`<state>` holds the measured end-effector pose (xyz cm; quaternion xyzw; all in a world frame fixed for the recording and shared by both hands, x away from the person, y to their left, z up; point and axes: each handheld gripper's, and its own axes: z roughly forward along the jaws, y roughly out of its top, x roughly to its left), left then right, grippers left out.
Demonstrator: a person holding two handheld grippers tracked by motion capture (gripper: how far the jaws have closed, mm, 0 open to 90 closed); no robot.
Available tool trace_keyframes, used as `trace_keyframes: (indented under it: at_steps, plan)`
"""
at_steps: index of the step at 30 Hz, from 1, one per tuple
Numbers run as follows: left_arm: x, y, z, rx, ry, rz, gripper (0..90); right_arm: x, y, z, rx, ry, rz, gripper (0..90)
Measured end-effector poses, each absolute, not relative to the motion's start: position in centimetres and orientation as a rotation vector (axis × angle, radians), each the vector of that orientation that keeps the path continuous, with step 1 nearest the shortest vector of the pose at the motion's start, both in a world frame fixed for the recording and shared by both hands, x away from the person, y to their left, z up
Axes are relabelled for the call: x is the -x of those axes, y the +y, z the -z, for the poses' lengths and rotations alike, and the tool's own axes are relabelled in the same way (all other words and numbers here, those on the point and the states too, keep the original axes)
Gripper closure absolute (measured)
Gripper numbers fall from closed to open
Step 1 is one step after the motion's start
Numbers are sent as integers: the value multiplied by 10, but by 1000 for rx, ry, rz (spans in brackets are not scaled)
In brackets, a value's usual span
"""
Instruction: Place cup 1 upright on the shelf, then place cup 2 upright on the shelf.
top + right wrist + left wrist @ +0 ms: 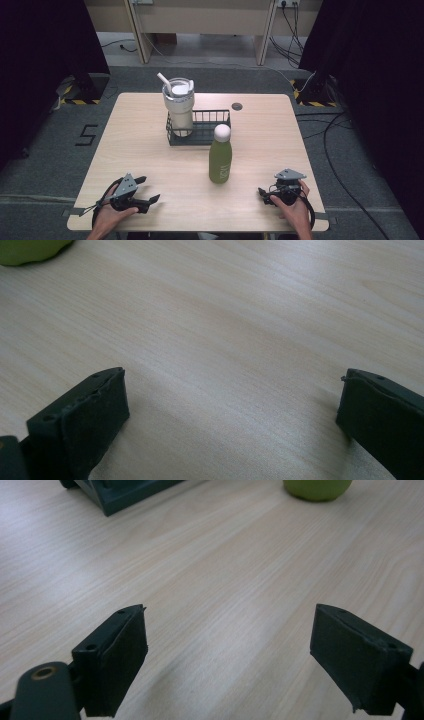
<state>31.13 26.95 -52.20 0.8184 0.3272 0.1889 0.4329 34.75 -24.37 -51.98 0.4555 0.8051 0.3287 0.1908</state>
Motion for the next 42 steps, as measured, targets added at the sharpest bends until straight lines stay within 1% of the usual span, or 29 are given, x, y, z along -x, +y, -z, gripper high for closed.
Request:
trace_keyframes:
  at_steps: [1,6,7,8,9,10,20,23,25,26,27,28,29,30,31,33,34,42]
  plan:
    - [-311,270,522,-2039,815,-471,149,-348,-244,520,-1280,2262,-923,4]
    - [-310,267,525,-2145,810,-514,150,-348,-244,520,-1279,2262,-923,3]
    - [-310,266,525,-2163,808,-460,150,-347,-244,520,-1278,2262,-922,3]
    - [-310,266,525,-2163,808,-460,150,-347,-244,520,-1278,2262,-922,3]
    - [-310,267,525,-2159,828,-399,149,-347,-244,520,-1278,2262,-923,3]
    - [-311,267,526,-2157,843,-369,149,-347,-244,520,-1278,2262,-923,3]
    - [-311,268,526,-2156,851,-367,145,-346,-243,520,-1289,2259,-923,15]
    - [-311,268,526,-2155,852,-367,145,-344,-244,519,-1275,2253,-932,66]
    - [-311,268,526,-2157,852,-369,145,-343,-244,516,-1269,2244,-938,190]
    - [-311,268,526,-2156,852,-369,144,-342,-244,515,-1262,2240,-940,193]
    - [-311,268,526,-2157,852,-369,144,-342,-243,513,-1259,2236,-934,154]
    - [-311,268,526,-2156,852,-368,144,-341,-242,512,-1255,2232,-942,135]
    - [-311,268,526,-2156,852,-368,144,-340,-241,511,-1239,2225,-948,177]
    - [-311,268,526,-2156,852,-368,144,-339,-240,510,-1240,2223,-953,181]
    - [-311,268,526,-2156,852,-368,143,-339,-240,509,-1220,2227,-957,148]
    - [-311,268,526,-2155,853,-366,142,-336,-237,506,-1195,2229,-965,168]
    - [-311,268,526,-2155,854,-364,140,-336,-237,504,-1188,2227,-969,154]
    - [-312,268,526,-2158,858,-367,127,-329,-225,493,-1103,2211,-1036,155]
